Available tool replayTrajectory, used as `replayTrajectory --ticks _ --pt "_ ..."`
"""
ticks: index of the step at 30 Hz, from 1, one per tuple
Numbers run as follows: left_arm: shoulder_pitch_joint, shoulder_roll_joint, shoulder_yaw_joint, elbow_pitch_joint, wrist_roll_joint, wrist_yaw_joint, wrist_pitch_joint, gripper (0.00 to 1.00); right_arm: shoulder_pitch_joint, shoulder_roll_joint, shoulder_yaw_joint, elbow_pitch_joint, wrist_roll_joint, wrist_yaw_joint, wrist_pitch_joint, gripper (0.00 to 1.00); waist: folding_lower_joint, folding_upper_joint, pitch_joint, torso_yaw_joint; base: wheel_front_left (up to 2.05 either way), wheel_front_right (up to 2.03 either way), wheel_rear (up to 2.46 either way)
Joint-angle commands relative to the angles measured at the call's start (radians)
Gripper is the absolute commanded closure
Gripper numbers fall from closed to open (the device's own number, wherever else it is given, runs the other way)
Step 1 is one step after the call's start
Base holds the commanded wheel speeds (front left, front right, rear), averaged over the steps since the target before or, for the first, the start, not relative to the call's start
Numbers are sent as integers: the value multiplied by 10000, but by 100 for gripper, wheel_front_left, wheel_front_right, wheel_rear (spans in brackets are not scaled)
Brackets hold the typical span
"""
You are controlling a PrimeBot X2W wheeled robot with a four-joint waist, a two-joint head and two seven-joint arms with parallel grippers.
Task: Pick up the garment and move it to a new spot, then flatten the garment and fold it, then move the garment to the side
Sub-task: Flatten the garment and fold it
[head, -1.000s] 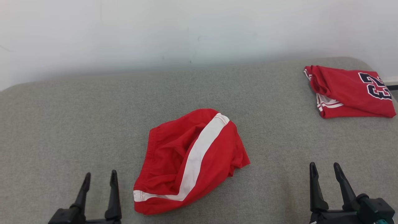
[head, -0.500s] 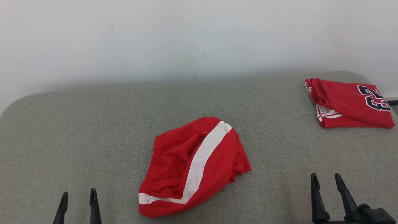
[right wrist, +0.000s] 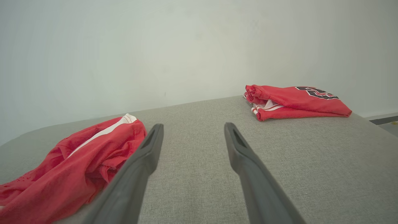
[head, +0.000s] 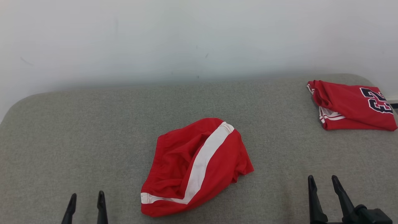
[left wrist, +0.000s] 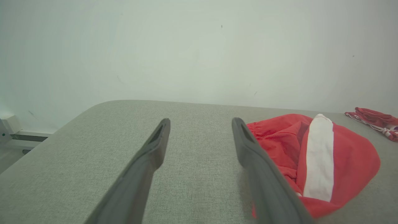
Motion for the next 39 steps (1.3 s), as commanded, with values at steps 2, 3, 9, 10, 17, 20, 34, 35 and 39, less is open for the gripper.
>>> replayTrajectory --ticks 2,3,9,10,17,20,34,35,39 --pt "-202 7 -88 96 75 -177 -28 0 -198 -200 200 -24 71 -28 108 0 1 0 32 27 0 0 0" --pt "-329 37 -126 156 54 -245 -26 0 -322 -288 305 -26 66 -28 155 0 1 0 58 45 0 0 0" --pt "-1108 359 -733 777 -269 -530 261 0 -1209 -859 888 77 144 -28 531 0 1 0 240 216 0 0 0" --pt "-1328 423 -906 910 -443 -597 494 0 -1451 -974 1010 127 156 -28 661 0 1 0 309 261 0 0 0" --pt "-2590 1327 -2793 1668 -1517 -670 1824 0 -3507 -1843 1997 970 692 -28 1458 0 1 0 877 590 0 0 0" --pt "-3013 1728 -3542 1992 -2000 -662 2156 0 -4413 -2098 2538 1520 1045 -28 1766 0 1 0 1129 714 0 0 0" --pt "-4249 2466 -5850 2768 -3806 -665 2708 0 -7109 -2886 5296 4272 2588 -28 2566 0 1 0 1699 1399 0 0 0" --pt "-4348 2472 -6016 2816 -3953 -665 2731 0 -7268 -2926 5491 4394 2681 -28 2615 0 1 0 1743 1435 0 0 0" --pt "-4831 2550 -6593 3017 -4373 -665 2752 0 -7852 -3114 6202 4882 3195 -28 2880 0 1 0 1909 1565 0 0 0"
